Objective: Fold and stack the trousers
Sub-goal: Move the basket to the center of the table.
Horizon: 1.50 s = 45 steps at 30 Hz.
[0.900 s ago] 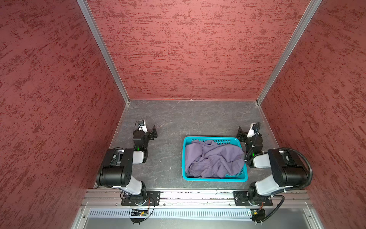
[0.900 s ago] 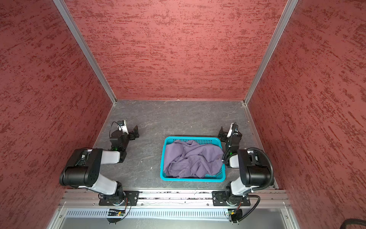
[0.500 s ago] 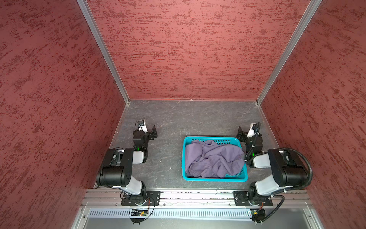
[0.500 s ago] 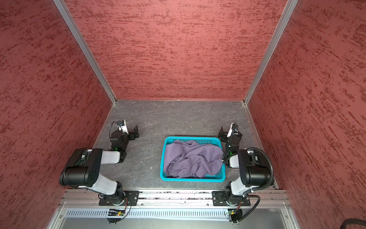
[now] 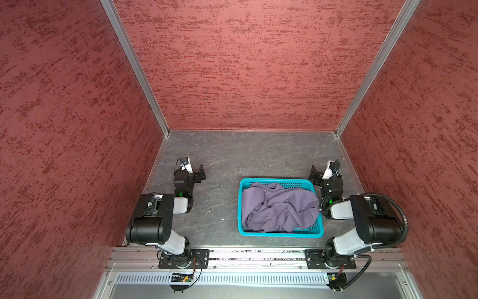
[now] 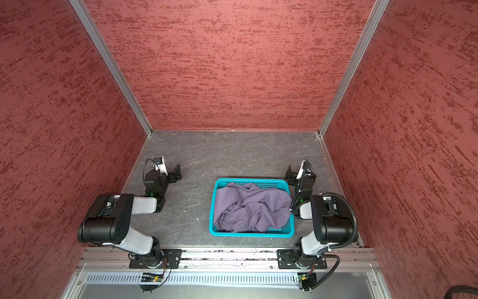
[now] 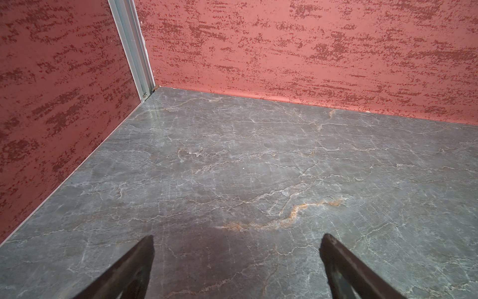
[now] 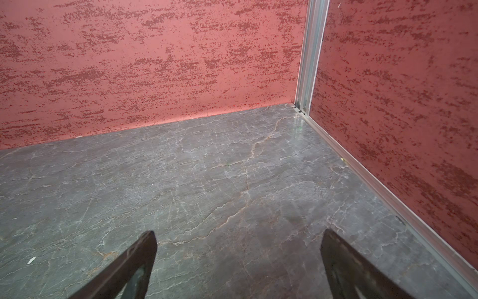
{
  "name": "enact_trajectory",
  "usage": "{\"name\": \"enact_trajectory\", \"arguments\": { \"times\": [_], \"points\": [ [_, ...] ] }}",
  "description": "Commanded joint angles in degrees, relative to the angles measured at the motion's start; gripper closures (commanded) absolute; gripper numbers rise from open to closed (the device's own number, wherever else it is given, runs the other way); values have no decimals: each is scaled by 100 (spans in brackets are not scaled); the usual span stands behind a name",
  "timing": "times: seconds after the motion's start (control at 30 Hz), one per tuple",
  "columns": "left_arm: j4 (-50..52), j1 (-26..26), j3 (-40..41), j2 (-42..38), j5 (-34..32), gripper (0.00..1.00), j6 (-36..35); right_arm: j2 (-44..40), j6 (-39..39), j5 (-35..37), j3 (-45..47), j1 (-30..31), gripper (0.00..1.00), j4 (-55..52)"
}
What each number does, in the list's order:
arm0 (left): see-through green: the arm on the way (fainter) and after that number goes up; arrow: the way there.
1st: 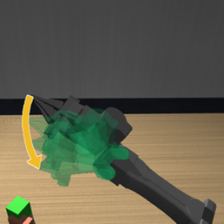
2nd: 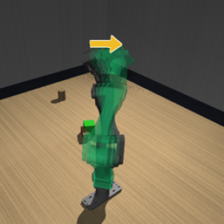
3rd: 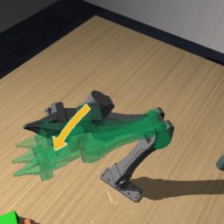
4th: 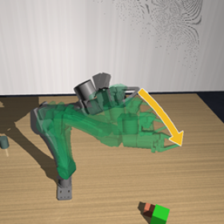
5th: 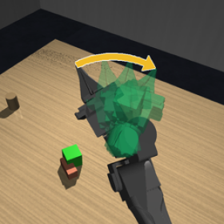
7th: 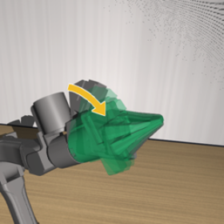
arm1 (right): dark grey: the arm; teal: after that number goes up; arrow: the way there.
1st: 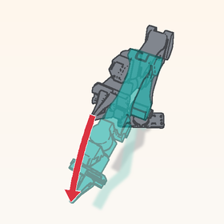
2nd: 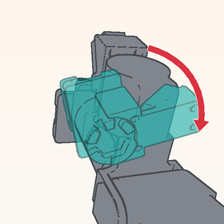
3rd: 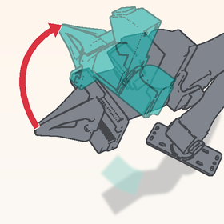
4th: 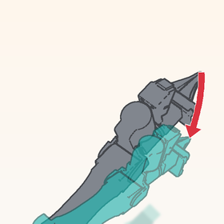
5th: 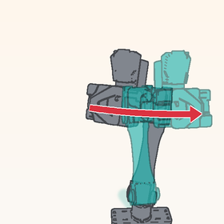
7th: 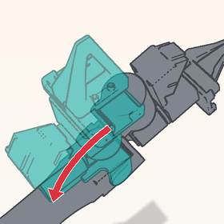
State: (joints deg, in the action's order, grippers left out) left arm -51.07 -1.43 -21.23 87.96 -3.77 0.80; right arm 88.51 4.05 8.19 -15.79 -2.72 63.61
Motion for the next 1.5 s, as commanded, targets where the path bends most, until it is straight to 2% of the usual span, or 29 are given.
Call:
{"name": "enact_trajectory", "arguments": {
  "times": [0.0, 0.2, 0.27, 0.33, 0.47, 0.57, 0.63, 0.73, 0.8, 1.0, 1.1, 1.13, 1.23, 1.33, 1.47],
  "points": [
    [-149, 19, 23, -7, -19, 1, 58, -7, -63, 97, -29, 19, 1, 207],
    [-140, 70, 49, -117, -97, 1, -4, -286, -71, 265, -39, 43, 1, 25],
    [570, 390, -49, -718, -593, 1, -220, -1000, -3, 561, -262, 110, 1, -1005],
    [1650, 580, -355, -1290, -729, 1, -244, -1606, 235, 753, -467, 121, 1, -1931],
    [3366, 680, -1023, -1991, -848, 1, 402, -2735, 1008, 1183, -600, 162, 1, -3315],
    [4133, 871, -1422, -2413, -1326, 1, 1003, -3109, 2050, 1782, -1308, 171, 1, -5623],
    [4588, 942, -1609, -2736, -1412, 1, 1478, -3086, 2285, 1803, -1734, 167, 1, -6780],
    [5215, 934, -1783, -3205, -1373, 1, 2233, -3149, 2334, 1296, -1969, 181, 1, -7614],
    [5392, 859, -1792, -3429, -973, 0, 2483, -3274, 2389, 878, -2058, 183, 3, -8042],
    [6901, 354, -2451, -3245, 763, 0, 2830, -3449, 2329, -768, -2330, 178, 32, -8955],
    [6973, 316, -2510, -3048, 1722, 15, 3057, -3390, 2345, -1699, -2298, 182, 45, -8967],
    [6939, 370, -2475, -2987, 1899, 20, 3245, -3352, 2321, -2054, -2272, 186, 50, -8906],
    [6891, 854, -2403, -2681, 2100, 30, 3776, -3154, 2185, -2492, -2244, 226, 59, -8918],
    [7035, 1506, -2565, -2232, 2192, 30, 3969, -2910, 2067, -2567, -2298, 239, 65, -9107],
    [7001, 2120, -2546, -1932, 2227, 26, 4302, -2762, 2123, -2901, -2206, 283, 62, -8919]
  ]
}}
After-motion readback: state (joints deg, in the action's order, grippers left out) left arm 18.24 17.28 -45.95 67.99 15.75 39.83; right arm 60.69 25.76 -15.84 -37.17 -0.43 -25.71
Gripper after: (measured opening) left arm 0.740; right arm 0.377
